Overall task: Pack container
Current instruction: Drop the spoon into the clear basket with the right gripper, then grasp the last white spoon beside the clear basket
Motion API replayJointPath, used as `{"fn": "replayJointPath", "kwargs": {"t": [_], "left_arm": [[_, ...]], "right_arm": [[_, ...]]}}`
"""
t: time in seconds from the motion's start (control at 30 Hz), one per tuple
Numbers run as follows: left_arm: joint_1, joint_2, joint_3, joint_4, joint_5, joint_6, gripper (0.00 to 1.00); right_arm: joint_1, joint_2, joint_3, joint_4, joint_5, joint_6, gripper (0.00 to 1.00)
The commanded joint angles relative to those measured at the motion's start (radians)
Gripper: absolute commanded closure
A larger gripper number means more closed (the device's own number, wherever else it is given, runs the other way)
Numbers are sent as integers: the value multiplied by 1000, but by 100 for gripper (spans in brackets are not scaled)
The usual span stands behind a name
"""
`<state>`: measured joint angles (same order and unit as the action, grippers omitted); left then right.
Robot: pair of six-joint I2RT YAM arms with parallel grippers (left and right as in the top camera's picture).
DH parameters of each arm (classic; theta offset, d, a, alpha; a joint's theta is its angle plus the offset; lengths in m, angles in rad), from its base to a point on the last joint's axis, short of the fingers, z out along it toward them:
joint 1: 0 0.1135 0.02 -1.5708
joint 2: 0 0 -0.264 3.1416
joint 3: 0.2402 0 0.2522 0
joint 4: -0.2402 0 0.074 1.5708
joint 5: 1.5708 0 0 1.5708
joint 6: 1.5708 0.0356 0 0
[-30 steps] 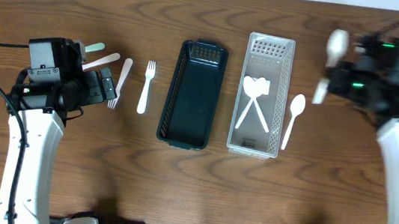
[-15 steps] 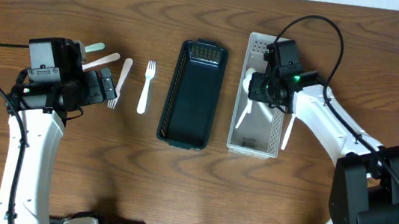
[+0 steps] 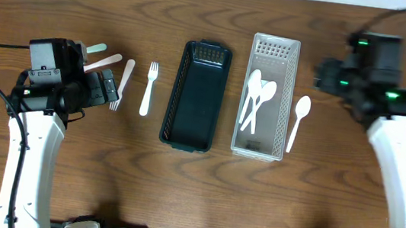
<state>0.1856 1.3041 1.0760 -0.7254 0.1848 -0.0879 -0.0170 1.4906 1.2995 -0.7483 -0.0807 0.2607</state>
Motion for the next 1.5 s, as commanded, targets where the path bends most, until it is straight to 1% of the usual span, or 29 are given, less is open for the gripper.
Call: {"fn": "replayJointPath", "kwargs": {"t": [0.0,0.1,0.27,0.5,0.63,0.77,0.9,1.13,1.3,1.37,1.43,1.47], "left_arm": [[4,3,18,0,6,13,2],[4,3,18,0,6,13,2],[4,3,18,0,6,13,2],[4,3,18,0,6,13,2],[4,3,18,0,6,13,2],[4,3,18,0,6,13,2],[4,3,18,0,6,13,2],[4,3,18,0,6,13,2],[4,3,18,0,6,13,2],[4,3,18,0,6,13,2],[4,3,18,0,6,13,2],[4,3,18,0,6,13,2]], "right_arm": [[-71,69,-31,-68,-12,16,42],[-77,127,-53,-98,-66,18,47],[-34,233,-66,-98,-70,113,48],[42,378,-66,-33,-65,162,50],[50,441,-66,-3,-62,175,55],[50,487,-66,5,-31,199,57],[51,508,-67,5,-27,198,59],[51,512,-67,4,-21,198,72],[50,511,-66,4,-21,194,74],[48,510,-66,4,-20,187,78],[43,510,-62,-2,-12,185,79],[39,506,-61,-4,-12,174,82]]}}
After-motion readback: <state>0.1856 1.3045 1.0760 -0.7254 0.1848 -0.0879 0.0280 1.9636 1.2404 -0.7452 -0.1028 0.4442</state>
